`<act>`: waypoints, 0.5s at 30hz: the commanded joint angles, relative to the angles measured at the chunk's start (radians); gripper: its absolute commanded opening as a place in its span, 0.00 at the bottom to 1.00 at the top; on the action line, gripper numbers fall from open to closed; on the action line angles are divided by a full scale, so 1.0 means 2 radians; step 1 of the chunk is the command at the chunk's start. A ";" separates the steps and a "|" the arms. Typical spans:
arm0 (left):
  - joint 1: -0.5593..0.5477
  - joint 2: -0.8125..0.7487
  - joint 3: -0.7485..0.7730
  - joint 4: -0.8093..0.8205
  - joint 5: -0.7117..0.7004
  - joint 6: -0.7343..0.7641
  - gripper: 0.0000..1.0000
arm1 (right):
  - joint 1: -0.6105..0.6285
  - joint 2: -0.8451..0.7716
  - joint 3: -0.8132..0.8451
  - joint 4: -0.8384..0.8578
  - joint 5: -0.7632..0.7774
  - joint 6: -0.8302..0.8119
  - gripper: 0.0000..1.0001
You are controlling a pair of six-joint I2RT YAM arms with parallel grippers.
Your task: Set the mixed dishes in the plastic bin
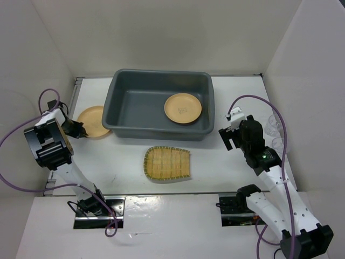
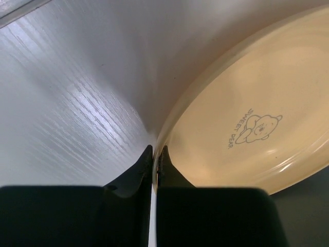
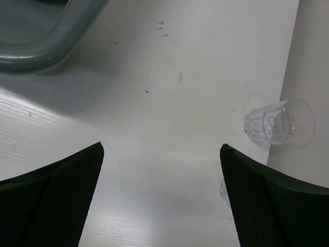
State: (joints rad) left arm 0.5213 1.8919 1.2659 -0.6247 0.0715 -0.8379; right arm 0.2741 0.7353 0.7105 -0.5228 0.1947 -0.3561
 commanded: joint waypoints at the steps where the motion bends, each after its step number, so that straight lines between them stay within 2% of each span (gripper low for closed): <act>1: 0.001 -0.007 0.030 -0.047 -0.045 -0.005 0.00 | -0.004 -0.013 -0.002 0.024 0.000 0.005 0.98; 5: 0.001 -0.049 0.073 -0.062 -0.052 -0.037 0.00 | -0.004 -0.013 -0.002 0.024 0.000 0.005 0.98; 10: 0.001 -0.089 0.168 -0.079 -0.052 -0.079 0.00 | -0.004 -0.017 -0.002 0.024 -0.005 0.000 0.98; 13: 0.001 -0.119 0.179 -0.070 -0.052 -0.109 0.00 | -0.004 -0.017 -0.002 0.024 -0.005 0.000 0.98; 15: 0.001 -0.131 0.179 -0.053 -0.027 -0.129 0.00 | -0.004 -0.017 -0.002 0.024 -0.005 0.000 0.98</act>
State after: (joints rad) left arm 0.5201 1.7016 1.5894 -0.7536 -0.0124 -1.0065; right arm 0.2741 0.7147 0.7101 -0.5228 0.1905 -0.3565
